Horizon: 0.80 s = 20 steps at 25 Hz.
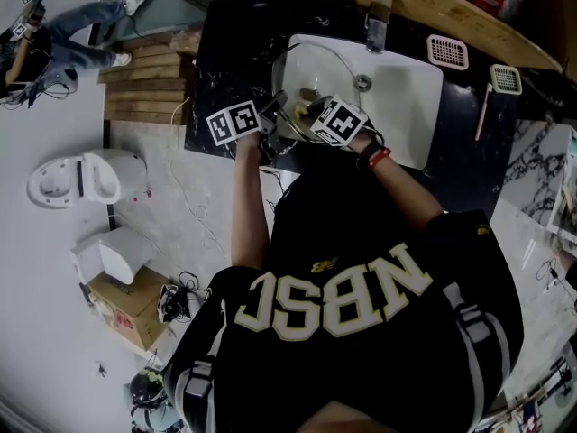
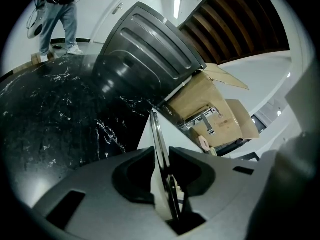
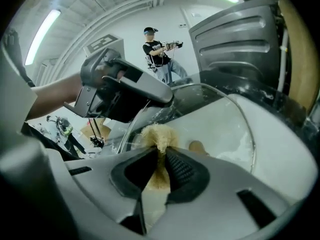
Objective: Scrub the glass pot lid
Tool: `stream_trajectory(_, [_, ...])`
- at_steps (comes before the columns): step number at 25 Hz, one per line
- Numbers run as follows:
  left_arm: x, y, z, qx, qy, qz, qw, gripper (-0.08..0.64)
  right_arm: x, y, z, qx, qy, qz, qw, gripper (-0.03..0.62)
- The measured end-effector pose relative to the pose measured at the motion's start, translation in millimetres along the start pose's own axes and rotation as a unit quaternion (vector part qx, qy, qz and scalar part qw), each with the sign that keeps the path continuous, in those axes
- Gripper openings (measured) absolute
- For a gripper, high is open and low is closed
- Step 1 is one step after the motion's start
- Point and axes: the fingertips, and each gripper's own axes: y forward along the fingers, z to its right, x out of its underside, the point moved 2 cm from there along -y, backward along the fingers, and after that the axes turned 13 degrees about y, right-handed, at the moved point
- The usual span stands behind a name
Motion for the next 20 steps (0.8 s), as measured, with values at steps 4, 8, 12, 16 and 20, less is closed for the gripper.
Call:
stream_trajectory(4, [0,-1,1,0.004,-0.007,0.002,1.0000,0.101,-24,5,8,0.007,0.012,0.036,0.999,0.063])
stream_trajectory(8, [1,-2,0,0.008,-0.015,0.004,0.9999,0.101,-46,10,17,0.027,0.015,0.054,0.998,0.064])
stream_trajectory(12, [0,-2,-1,0.015,-0.020,0.003,0.9997,0.101,-64,14,29,0.051,0.007,0.074,0.996,0.064])
stream_trajectory(16, [0,-2,1,0.011,-0.011,-0.003,0.9999,0.101,-83,18,49,0.080,0.012,0.094,0.992,0.064])
stream_trajectory(20, [-1,-2,1,0.010,-0.006,-0.009,0.9999,0.101,-96,19,75,0.134,-0.012,0.089,0.987,0.063])
